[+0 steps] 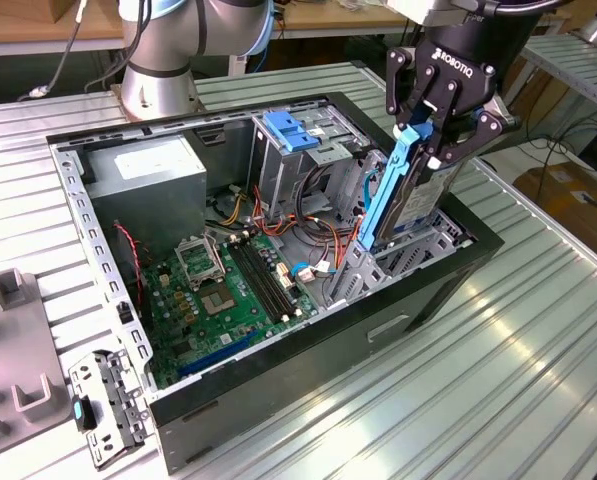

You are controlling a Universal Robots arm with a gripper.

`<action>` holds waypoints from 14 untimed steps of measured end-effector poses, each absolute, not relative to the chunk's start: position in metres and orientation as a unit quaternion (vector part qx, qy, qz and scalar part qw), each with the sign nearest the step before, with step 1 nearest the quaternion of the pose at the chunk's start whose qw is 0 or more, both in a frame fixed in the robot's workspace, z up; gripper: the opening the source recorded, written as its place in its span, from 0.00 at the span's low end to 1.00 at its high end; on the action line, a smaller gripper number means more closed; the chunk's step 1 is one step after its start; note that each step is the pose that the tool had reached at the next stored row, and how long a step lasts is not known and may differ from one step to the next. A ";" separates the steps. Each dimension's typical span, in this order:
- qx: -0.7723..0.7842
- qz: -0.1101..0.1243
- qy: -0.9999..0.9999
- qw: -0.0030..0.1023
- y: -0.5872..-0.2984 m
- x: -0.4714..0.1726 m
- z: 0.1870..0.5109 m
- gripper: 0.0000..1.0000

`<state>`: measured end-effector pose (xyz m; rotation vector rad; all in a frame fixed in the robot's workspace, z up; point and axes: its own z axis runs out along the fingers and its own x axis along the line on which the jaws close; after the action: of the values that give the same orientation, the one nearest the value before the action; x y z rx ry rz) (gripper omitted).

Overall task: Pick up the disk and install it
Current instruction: 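Insert the disk into the insertion slot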

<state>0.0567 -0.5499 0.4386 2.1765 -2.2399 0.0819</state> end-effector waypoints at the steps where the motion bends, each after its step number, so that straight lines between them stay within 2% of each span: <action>1: 0.697 0.026 -0.717 0.009 -0.550 0.057 0.438 0.37; 14: 0.697 0.026 -0.717 0.009 -0.550 0.057 0.436 0.37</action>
<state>0.0567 -0.5499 0.4359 2.1765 -2.2399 0.0819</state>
